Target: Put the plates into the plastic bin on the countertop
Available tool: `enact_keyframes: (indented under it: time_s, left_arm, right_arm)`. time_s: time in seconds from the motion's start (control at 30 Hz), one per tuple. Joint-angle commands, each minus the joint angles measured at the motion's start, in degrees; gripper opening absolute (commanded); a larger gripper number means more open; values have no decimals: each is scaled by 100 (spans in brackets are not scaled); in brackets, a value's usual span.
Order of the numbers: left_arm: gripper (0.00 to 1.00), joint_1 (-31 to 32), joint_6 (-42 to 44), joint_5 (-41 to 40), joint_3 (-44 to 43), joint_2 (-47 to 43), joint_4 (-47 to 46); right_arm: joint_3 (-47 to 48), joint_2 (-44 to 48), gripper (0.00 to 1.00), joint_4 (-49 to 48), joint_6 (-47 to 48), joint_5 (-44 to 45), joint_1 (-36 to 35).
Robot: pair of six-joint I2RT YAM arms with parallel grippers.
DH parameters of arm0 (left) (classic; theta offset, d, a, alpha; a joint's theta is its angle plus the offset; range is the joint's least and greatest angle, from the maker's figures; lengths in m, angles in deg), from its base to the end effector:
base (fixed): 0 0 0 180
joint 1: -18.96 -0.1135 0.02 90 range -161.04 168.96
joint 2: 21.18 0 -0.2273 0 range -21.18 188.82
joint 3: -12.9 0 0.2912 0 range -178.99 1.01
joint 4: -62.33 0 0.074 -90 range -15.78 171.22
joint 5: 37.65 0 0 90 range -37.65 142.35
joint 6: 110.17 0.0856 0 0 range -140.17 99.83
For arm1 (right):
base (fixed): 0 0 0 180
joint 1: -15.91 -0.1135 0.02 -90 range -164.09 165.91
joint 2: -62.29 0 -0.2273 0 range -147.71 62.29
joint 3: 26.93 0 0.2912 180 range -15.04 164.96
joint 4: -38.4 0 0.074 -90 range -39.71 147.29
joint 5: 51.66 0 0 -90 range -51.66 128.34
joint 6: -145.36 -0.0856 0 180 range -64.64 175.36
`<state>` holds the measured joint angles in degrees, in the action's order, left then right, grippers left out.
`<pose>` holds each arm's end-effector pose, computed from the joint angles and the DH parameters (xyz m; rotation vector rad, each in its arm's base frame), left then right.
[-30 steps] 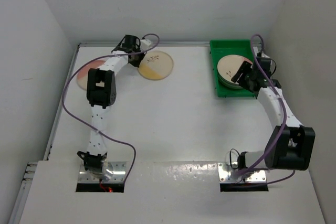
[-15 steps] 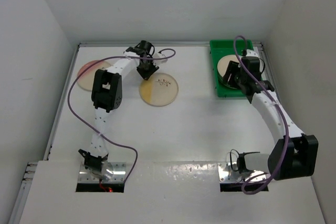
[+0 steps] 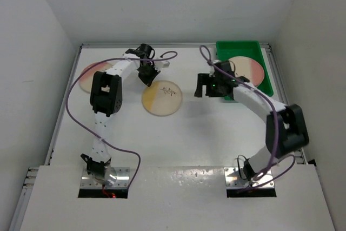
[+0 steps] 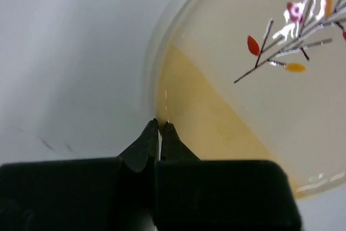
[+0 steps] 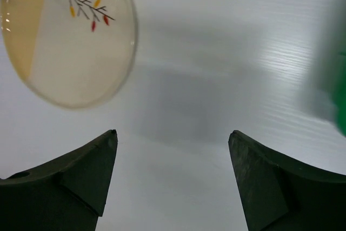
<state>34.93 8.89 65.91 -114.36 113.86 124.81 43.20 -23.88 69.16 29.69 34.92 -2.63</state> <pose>0.4968 -0.1630 0.0867 1.1100 2.5286 -0.2713 0.3718 0.1301 0.1436 0.1224 2.4273 0.4293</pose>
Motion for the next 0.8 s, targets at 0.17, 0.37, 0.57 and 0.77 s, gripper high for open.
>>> enact_keyframes:
  time_s: [0.17,0.37,0.57,0.77]
  left_arm:
    - [0,100,337,542,1033,-1559,-5]
    - [0,152,276,542,1228,-1674,-119]
    - [2,152,21,209,1149,-1166,-102]
    - [47,47,-419,628,648,-198,487]
  right_arm:
    - [768,-2139,83,-1392,-516,-2451,-334]
    - [1023,-3175,80,-2379,-1009,-3190,-325]
    - [716,-3416,77,-2661,-1309,-3245,-361]
    - [557,-3030,77,-2144,-985,-2787,-272]
